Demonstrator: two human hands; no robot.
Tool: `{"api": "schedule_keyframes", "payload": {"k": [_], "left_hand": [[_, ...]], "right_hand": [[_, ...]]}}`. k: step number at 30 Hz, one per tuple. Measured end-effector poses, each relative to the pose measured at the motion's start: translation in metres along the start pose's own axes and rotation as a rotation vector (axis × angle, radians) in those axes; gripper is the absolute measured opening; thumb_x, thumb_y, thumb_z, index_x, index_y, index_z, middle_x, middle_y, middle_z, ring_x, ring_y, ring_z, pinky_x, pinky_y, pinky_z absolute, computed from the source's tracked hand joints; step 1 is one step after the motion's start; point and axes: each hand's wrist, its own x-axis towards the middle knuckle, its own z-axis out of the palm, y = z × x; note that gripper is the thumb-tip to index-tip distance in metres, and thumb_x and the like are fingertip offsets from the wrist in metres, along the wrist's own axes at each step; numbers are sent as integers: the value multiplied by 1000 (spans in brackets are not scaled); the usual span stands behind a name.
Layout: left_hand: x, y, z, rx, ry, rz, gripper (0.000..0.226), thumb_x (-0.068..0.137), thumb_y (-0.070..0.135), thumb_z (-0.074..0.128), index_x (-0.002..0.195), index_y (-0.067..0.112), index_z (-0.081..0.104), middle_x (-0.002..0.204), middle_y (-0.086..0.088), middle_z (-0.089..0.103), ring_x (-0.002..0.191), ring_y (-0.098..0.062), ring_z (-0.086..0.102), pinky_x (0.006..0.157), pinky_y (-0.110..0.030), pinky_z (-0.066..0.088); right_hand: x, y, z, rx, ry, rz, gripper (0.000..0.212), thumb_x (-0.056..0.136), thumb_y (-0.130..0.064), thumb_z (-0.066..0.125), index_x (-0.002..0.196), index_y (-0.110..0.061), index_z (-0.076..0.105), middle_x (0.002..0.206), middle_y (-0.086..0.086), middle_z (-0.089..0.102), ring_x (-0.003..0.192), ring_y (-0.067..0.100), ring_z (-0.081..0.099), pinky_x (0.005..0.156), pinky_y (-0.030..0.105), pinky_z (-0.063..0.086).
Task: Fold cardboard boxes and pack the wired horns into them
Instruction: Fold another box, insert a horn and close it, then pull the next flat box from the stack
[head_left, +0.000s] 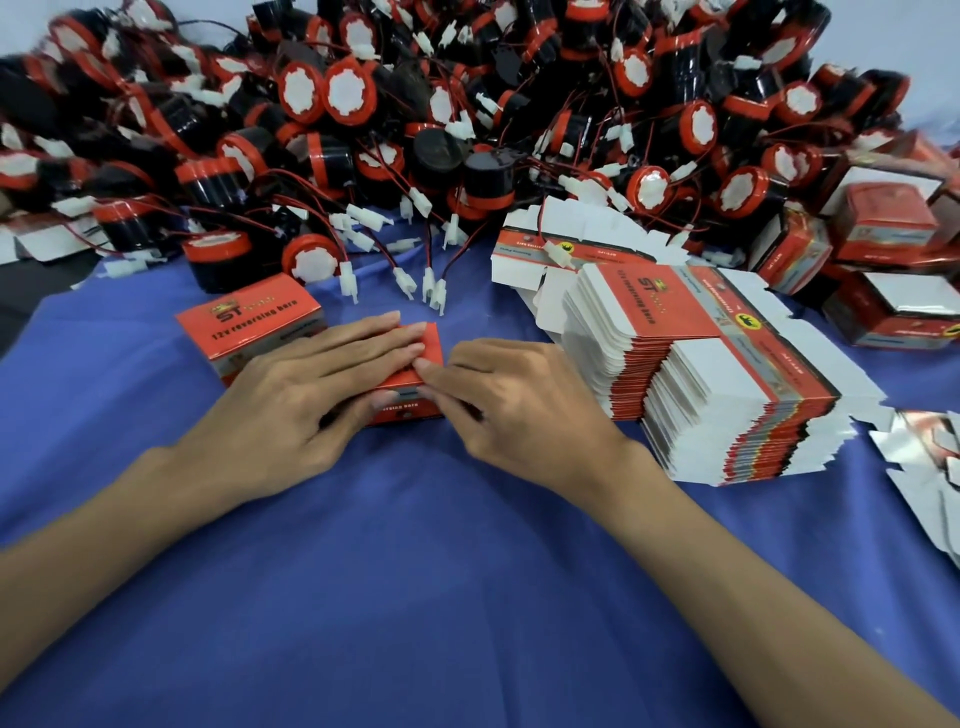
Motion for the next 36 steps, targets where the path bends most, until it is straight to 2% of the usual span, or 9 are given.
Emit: {"api": "schedule_keyframes", "payload": {"k": [6,11,14,18,21,23,25,32,36], "left_hand": [[4,-1,0,321,187,-1,31,92,25,58,117,11,70,118,-5,69,95,-28,64,81,-43,45],[0,-11,-5,526,158,-209,31,98,34,50,110,17,72,109,-7,67,89,-34,57,76,-46,39],[-1,-20,-9,584,126,-356,31,96,33,48,107,13,69,106,-10,62,94,-36,54,76,-48,36],[-4,-26,-13,591,3,-490,39,86,30,45,112,5,61,115,-17,54,99,-38,48,76,-51,36],[-2,-20,-13,504,-2,-467,47,81,33,46,117,5,59,125,-18,51,108,-39,47,83,-52,35],[2,-13,-14,450,63,-374,46,84,33,47,118,5,60,128,-18,52,111,-39,47,86,-51,34],[6,-3,-14,367,145,-239,40,88,28,51,117,3,63,127,-18,54,110,-39,49,88,-50,36],[54,49,-8,-98,295,-156,27,91,20,53,101,0,69,109,-15,62,101,-29,57,94,-30,42],[120,76,0,-251,145,-226,38,88,40,60,110,10,67,113,-1,58,108,-13,50,94,-17,33]], "right_hand": [[15,-6,-19,-499,60,219,27,87,-27,56,104,-11,69,110,8,66,99,27,60,89,42,43],[22,11,-43,-681,-388,767,59,95,-39,42,143,-6,35,153,29,18,139,47,23,110,59,20],[22,19,-47,-657,-584,875,48,101,-29,33,139,0,33,141,32,37,128,44,40,105,50,33],[24,10,-44,-658,-573,740,51,89,-5,28,140,-1,35,123,21,58,115,35,55,83,38,47],[19,6,-43,-635,-489,648,59,89,-9,44,146,-7,31,90,3,61,80,22,55,55,27,31],[18,8,-44,-614,-491,636,55,92,-18,45,145,-10,31,109,6,62,96,24,57,78,33,42],[18,14,-42,-626,-528,676,57,95,-28,45,145,-9,27,142,19,43,130,33,41,109,45,27],[13,5,-25,-476,-523,515,57,96,-22,40,146,-2,23,158,24,7,147,34,5,119,44,6],[15,-20,-1,-184,-600,288,55,94,-22,46,146,-11,34,155,13,28,145,27,21,119,37,14]]}}
